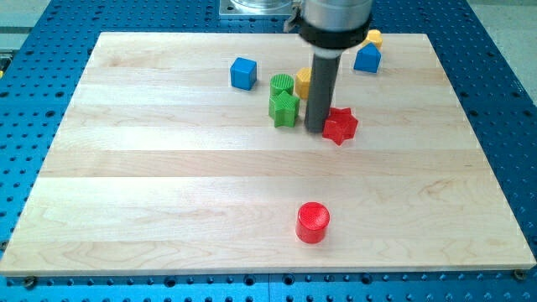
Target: Place the red star diagonally top right to the green star
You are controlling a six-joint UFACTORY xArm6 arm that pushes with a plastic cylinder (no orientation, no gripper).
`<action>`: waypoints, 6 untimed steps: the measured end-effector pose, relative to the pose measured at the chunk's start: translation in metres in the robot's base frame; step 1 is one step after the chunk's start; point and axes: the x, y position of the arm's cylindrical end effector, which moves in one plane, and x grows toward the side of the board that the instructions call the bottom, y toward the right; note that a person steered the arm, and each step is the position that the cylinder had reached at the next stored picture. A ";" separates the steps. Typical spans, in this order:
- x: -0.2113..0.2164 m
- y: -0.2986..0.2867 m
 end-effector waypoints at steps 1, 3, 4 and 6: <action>0.040 0.022; -0.033 0.062; 0.026 0.059; -0.020 0.008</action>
